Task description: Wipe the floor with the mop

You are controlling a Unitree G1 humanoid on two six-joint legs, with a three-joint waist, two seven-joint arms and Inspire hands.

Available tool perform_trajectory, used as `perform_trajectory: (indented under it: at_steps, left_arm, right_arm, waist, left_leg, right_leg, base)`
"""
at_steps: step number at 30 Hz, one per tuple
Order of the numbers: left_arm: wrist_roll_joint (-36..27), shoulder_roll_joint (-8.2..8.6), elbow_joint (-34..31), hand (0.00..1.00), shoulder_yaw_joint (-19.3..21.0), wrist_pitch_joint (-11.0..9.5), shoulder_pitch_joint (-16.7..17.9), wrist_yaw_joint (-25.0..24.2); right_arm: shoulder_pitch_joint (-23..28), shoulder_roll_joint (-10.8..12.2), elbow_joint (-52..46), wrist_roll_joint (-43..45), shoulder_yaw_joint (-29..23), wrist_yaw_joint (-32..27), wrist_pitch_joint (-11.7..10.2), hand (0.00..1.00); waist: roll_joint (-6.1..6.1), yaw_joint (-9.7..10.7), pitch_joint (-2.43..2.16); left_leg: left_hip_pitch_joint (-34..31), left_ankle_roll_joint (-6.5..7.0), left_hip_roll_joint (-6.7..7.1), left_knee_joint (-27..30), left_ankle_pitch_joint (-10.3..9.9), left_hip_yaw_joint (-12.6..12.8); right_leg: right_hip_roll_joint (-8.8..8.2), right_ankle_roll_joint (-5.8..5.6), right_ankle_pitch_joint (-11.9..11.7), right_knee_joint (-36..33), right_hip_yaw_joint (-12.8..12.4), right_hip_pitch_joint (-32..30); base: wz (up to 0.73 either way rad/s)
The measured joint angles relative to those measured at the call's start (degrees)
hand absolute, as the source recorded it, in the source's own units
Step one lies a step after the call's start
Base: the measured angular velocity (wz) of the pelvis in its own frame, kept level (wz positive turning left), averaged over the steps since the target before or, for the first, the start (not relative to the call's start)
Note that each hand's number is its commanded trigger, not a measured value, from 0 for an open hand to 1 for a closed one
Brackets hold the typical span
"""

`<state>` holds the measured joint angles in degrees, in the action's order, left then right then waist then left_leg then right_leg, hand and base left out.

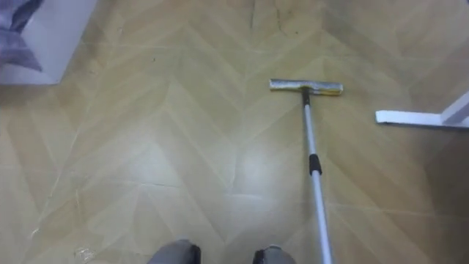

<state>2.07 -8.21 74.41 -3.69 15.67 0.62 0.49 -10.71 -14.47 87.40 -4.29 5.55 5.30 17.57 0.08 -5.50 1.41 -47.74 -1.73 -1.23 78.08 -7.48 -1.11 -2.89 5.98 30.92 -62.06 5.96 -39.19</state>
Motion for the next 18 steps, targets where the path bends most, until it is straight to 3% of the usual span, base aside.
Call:
perform_trajectory:
  at_steps: [2, 3, 4, 6, 7, 8, 9, 10, 11, 12, 13, 14, 15, 16, 18]
  left_arm:
    - [-0.4, -0.27, 0.7, 0.0, -1.3, -0.9, -0.7, -0.5]
    - [-0.4, -0.62, 0.5, 0.0, -1.4, -1.6, -0.4, -1.3]
    - [-0.3, -0.68, 0.5, 0.0, -1.5, -2.5, 0.4, -2.0]
    - [-0.3, -1.16, 1.6, 0.0, -2.1, -2.6, 1.2, -3.6]
    - [0.1, -1.94, 2.9, 0.0, -2.2, -2.5, 1.4, -4.5]
    - [0.3, -2.31, 3.7, 0.0, -2.3, -2.4, 1.2, -4.8]
    - [1.1, -3.03, 4.5, 0.0, -3.0, -2.2, 0.6, -4.9]
    - [2.7, -2.89, 4.4, 0.0, -3.4, -2.8, -0.4, -4.8]
    - [2.5, -1.46, 3.9, 0.0, -3.4, -3.6, -0.6, -5.1]
    - [2.2, -0.75, 3.8, 0.0, -3.4, -3.7, -0.5, -5.4]
    - [1.9, 0.08, 3.8, 0.0, -3.3, -3.3, -0.5, -5.7]
    - [1.9, 0.0, 3.8, 0.0, -3.2, -3.0, -0.6, -5.7]
    - [1.9, -0.35, 3.6, 0.0, -2.9, -2.5, 0.2, -5.4]
    - [1.9, -0.51, 2.6, 0.0, -1.8, -2.2, 0.9, -4.5]
    - [2.0, -0.4, 0.6, 0.0, -1.1, -2.4, 2.3, -3.5]
  right_arm:
    - [-3.0, -2.6, -1.0, -1.0, 0.7, 0.9, -0.5, 1.0]
    - [-4.4, -3.8, -1.1, -2.3, 1.8, 1.6, -1.4, 1.0]
    - [-5.0, -4.1, -2.0, -2.9, 2.8, 2.6, -2.0, 1.0]
    - [-5.0, -4.2, -2.5, -3.2, 3.8, 4.1, -3.2, 1.0]
    - [-5.0, -3.6, -2.0, -3.7, 4.1, 5.5, -3.0, 1.0]
    - [-4.8, -3.6, -1.1, -4.6, 4.3, 6.1, -2.8, 1.0]
    - [-3.3, -3.8, 0.9, -6.0, 4.5, 6.1, -2.5, 1.0]
    - [-1.1, -4.4, 2.1, -7.1, 4.5, 5.9, -2.3, 1.0]
    - [1.1, -5.9, 1.7, -7.1, 4.6, 5.3, -2.3, 1.0]
    - [1.7, -6.4, 1.6, -7.1, 4.6, 5.3, -2.2, 1.0]
    - [3.1, -7.1, 1.5, -7.1, 4.8, 5.3, -2.2, 1.0]
    - [3.8, -6.9, 1.5, -7.0, 5.2, 5.3, -2.2, 1.0]
    - [5.4, -6.2, 1.4, -7.0, 6.1, 5.2, -2.0, 1.0]
    - [6.9, -5.3, 1.4, -7.1, 7.6, 4.8, -1.9, 1.0]
    - [8.7, -4.1, 1.2, -7.1, 9.2, 4.3, -1.8, 1.0]
  waist:
    - [0.28, -1.0, -0.12]
    - [0.01, -1.4, -0.35]
    - [0.58, -1.7, -1.12]
    - [1.41, -2.1, -1.94]
    - [0.84, -2.3, -2.14]
    - [0.4, -1.7, -2.1]
    - [-0.1, 0.2, -1.86]
    - [-0.92, 0.3, -1.81]
    - [1.11, 0.1, -1.8]
    - [2.1, -0.2, -1.68]
    - [3.6, -1.0, -1.88]
    - [3.62, -1.1, -1.84]
    - [3.4, -1.0, -1.33]
    - [4.04, -0.8, -1.12]
    - [4.97, 1.4, -1.01]
  left_leg:
    - [-2.1, 0.52, 0.13, -2.8, -0.6, 1.2]
    - [-1.9, 1.2, 0.67, -9.0, -2.1, 2.6]
    - [-0.2, 1.57, 1.94, -19.7, -2.7, 2.8]
    - [4.1, 3.24, 2.36, -32.2, -2.3, 1.9]
    - [5.4, 3.56, 3.16, -33.8, -2.9, 2.9]
    - [5.6, 4.16, 3.3, -33.1, -3.3, 4.0]
    - [5.1, 5.43, 3.4, -29.6, -4.9, 6.9]
    - [3.2, 5.15, 3.09, -24.5, -8.1, 9.0]
    - [1.7, 5.44, 2.71, -21.7, -10.0, 8.7]
    - [1.7, 5.85, 2.73, -21.7, -10.6, 8.8]
    - [2.2, 7.33, 3.45, -22.3, -11.7, 8.7]
    - [2.8, 7.94, 4.73, -23.0, -12.0, 8.4]
    - [3.7, 8.74, 7.63, -23.8, -12.5, 6.2]
    - [4.6, 9.25, 9.13, -24.8, -12.8, 4.1]
    - [6.1, 9.15, 10.12, -28.1, -12.6, 1.9]
  right_leg:
    - [0.85, 0.04, 0.1, -0.2, -1.0, -0.1]
    - [0.98, -0.55, 0.4, 0.1, -1.8, 0.1]
    - [1.35, -1.39, 0.8, 1.7, -2.0, 0.7]
    - [2.7, -2.9, 1.2, 5.3, -2.6, 3.0]
    - [1.9, -4.87, 1.9, 4.4, -3.7, 4.4]
    - [0.72, -5.93, 2.8, 2.4, -4.1, 5.3]
    - [-2.72, -6.58, 3.8, -1.0, -3.4, 8.3]
    - [-4.49, -5.97, 8.1, -2.0, -4.6, 9.4]
    - [-3.92, -6.13, 9.2, -1.9, -4.6, 9.4]
    - [-4.01, -6.05, 9.0, -1.3, -5.0, 9.4]
    - [-4.02, -6.94, 7.6, -0.1, -6.2, 9.2]
    - [-3.87, -7.84, 6.8, -0.9, -7.0, 8.7]
    - [-3.75, -7.41, 3.6, -4.6, -7.6, 6.2]
    - [-2.74, -6.88, 1.8, -6.6, -7.5, 3.2]
    - [-0.39, -6.78, 1.5, -4.1, -6.7, -1.0]
  base:
    - [0.13]
    - [0.1]
    - [0.07]
    - [-0.03]
    - [0.07]
    - [0.7]
    - [1.06]
    - [1.02]
    - [0.29]
    - [-0.5]
    - [-0.81]
    - [-1.12]
    - [-1.16]
    - [-1.14]
    - [-0.79]
